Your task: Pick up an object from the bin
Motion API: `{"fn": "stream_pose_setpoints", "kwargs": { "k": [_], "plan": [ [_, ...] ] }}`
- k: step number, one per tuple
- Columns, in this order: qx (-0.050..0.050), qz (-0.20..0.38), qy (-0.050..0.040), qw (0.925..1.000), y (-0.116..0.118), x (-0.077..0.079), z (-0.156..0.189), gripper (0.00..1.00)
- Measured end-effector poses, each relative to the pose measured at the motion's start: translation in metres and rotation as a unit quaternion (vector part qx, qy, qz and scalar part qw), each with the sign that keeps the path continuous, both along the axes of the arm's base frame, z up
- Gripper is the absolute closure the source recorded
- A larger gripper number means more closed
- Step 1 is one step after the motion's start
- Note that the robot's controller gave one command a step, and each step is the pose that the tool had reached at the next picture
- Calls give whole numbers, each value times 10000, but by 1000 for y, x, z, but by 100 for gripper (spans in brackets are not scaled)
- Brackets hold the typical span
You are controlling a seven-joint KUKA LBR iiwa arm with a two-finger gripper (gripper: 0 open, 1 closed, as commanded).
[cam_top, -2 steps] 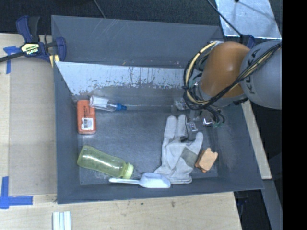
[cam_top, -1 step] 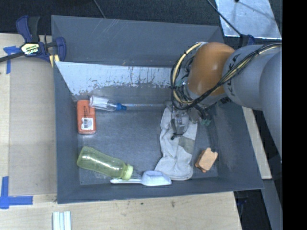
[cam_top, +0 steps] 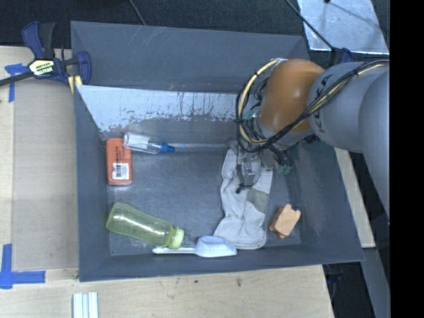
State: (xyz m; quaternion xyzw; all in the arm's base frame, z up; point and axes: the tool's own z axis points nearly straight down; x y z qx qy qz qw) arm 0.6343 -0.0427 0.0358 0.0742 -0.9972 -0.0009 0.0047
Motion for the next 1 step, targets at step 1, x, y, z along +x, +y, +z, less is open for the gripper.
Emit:
{"fn": "stream_pose_setpoints", "kwargs": {
  "k": [1],
  "plan": [
    [-5,-29,-91,10000,-5,-21,39,100]
  ]
}}
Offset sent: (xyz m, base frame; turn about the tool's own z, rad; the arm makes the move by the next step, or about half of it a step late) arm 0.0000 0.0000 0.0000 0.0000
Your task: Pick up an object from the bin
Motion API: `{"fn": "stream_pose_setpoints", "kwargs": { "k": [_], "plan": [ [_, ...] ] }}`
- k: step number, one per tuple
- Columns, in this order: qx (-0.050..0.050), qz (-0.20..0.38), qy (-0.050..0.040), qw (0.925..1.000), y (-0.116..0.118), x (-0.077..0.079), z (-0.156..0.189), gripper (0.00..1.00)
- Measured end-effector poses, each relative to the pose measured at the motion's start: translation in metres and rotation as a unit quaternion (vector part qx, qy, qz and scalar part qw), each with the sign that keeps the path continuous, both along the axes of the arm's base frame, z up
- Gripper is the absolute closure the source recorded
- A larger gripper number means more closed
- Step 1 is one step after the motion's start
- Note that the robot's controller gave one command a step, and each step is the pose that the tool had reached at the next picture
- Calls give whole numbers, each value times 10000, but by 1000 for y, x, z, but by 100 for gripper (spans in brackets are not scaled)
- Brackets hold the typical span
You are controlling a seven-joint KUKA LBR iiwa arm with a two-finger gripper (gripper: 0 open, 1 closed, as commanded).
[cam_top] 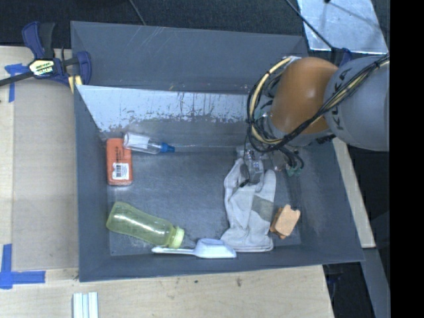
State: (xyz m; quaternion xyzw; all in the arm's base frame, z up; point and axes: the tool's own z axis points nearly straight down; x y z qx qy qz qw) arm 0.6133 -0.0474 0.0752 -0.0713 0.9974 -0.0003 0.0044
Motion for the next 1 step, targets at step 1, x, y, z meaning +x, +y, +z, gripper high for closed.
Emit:
{"fn": "stream_pose_setpoints", "kwargs": {
  "k": [1],
  "plan": [
    [-2,8,0,10000,0,0,0,100]
  ]
}}
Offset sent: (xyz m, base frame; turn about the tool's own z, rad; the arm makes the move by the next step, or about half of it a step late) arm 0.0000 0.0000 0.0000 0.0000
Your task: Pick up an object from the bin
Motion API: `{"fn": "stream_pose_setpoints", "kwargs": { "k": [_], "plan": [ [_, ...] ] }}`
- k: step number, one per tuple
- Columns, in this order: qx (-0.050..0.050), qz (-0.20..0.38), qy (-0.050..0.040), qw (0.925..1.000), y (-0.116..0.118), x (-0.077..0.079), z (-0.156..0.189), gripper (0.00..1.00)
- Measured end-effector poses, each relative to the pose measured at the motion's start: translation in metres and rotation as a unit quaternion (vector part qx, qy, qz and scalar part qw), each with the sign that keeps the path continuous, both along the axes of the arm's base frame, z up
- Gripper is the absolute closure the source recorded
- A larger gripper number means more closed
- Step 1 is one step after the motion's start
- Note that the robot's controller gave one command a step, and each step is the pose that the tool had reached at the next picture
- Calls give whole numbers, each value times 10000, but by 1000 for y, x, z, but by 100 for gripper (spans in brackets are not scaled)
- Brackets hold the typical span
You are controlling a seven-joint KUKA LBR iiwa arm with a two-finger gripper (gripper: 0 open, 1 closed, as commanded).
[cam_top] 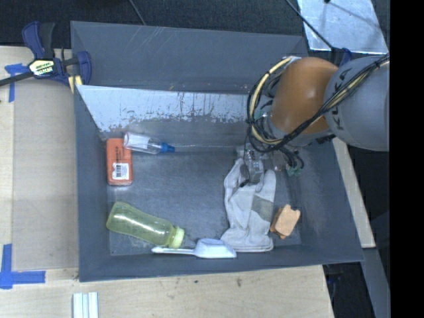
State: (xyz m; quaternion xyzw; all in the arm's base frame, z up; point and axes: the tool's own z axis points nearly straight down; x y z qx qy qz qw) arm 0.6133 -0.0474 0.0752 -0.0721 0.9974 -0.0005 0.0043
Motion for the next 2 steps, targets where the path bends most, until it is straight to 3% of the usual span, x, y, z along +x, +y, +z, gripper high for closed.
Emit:
{"fn": "stream_pose_setpoints", "kwargs": {
  "k": [2],
  "plan": [
    [-1,3,0,10000,0,0,0,100]
  ]
}}
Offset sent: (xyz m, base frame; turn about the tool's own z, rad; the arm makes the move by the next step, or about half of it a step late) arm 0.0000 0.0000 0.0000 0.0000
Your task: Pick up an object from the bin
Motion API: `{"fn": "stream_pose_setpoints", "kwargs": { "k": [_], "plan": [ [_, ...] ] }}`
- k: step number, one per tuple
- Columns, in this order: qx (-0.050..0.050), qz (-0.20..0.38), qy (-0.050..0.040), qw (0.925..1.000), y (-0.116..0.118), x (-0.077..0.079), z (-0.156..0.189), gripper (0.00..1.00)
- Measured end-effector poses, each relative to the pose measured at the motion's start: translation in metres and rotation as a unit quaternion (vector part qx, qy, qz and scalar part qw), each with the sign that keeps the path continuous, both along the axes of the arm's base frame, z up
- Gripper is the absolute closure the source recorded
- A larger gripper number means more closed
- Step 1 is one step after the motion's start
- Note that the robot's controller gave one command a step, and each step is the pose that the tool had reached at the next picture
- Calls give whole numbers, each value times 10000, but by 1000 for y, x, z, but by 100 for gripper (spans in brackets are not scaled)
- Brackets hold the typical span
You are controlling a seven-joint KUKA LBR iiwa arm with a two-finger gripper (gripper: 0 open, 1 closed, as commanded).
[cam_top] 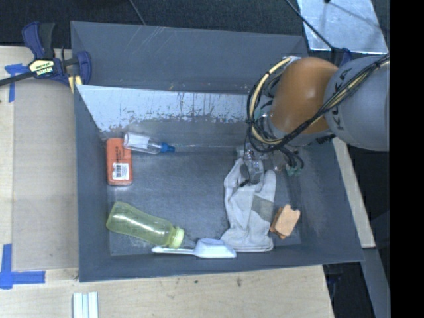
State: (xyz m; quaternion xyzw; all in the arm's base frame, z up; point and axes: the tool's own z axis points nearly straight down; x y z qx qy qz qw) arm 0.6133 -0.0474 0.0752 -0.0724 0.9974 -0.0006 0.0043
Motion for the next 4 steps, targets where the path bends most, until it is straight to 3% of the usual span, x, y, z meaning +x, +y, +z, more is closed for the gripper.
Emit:
{"fn": "stream_pose_setpoints", "kwargs": {
  "k": [4],
  "plan": [
    [0,6,0,10000,0,0,0,100]
  ]
}}
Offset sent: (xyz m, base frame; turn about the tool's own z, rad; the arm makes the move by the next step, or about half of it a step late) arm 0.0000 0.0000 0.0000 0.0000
